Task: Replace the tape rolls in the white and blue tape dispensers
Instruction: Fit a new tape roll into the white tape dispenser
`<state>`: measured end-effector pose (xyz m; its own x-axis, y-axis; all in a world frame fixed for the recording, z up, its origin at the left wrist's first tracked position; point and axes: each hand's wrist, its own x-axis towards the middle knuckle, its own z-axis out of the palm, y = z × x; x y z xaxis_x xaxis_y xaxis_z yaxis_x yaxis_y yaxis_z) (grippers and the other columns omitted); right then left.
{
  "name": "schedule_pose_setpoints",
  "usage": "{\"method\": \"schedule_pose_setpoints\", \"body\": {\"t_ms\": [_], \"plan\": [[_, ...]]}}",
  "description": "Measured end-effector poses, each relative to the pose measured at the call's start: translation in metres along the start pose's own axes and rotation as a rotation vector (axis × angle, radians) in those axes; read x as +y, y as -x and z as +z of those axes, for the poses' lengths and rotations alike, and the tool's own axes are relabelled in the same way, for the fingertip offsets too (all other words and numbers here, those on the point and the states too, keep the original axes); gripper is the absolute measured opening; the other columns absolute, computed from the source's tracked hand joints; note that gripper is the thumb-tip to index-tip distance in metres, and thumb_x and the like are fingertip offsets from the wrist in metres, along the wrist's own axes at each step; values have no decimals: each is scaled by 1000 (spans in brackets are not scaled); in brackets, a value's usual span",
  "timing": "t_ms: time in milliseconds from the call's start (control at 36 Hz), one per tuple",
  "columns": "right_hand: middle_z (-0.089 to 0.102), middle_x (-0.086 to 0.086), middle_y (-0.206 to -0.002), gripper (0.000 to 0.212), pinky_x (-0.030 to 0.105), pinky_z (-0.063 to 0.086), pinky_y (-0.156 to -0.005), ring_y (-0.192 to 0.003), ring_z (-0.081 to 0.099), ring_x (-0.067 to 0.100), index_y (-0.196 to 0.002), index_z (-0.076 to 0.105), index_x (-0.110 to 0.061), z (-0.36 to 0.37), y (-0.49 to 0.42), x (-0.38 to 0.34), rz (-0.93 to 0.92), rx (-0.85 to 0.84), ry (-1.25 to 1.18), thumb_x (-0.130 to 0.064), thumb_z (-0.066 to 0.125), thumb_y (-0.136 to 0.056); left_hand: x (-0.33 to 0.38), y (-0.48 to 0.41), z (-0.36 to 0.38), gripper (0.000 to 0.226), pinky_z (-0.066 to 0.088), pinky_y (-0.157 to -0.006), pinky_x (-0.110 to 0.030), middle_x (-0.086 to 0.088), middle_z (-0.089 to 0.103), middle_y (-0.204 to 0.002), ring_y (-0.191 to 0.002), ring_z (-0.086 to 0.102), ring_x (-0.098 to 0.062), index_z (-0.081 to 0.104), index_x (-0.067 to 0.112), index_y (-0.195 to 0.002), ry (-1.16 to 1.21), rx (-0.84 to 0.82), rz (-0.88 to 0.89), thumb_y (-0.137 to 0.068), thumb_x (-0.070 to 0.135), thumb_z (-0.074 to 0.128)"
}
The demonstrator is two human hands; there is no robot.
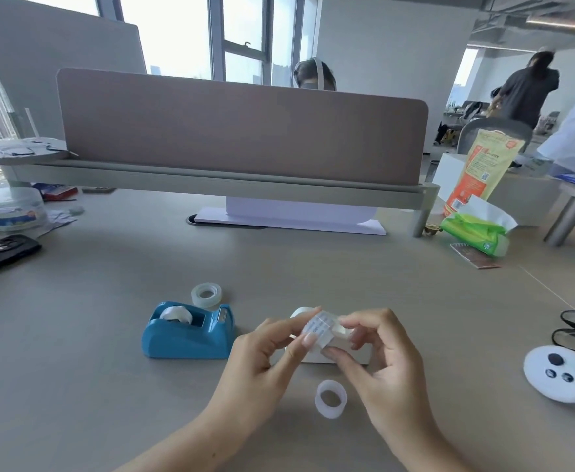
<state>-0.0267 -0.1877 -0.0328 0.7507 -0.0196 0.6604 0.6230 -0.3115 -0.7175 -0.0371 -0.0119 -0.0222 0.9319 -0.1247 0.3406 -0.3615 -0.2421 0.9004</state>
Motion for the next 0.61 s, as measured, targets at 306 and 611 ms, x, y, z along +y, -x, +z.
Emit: {"method": "schedule_pose_setpoints", "body": {"t_ms": [306, 611], "plan": [[69, -18, -115, 36, 22, 48, -88, -104, 64, 12, -111, 68, -33, -2, -3, -2, -62, -110, 88, -34, 77, -77, 1, -4, -6, 23, 56, -87, -44, 4, 78, -89, -87, 70, -21, 76, 28, -89, 103, 43, -29, -77, 48, 72], [66, -13, -95, 31, 19, 50, -80, -86, 64, 16, -108, 69, -36, -4, -4, -8, -8, -150, 33, -32, 74, -78, 5, -6, -8, 28, 57, -90, -43, 4, 80, -90, -91, 74, -21, 75, 26, -90, 97, -43, -78, -75, 50, 73]]}}
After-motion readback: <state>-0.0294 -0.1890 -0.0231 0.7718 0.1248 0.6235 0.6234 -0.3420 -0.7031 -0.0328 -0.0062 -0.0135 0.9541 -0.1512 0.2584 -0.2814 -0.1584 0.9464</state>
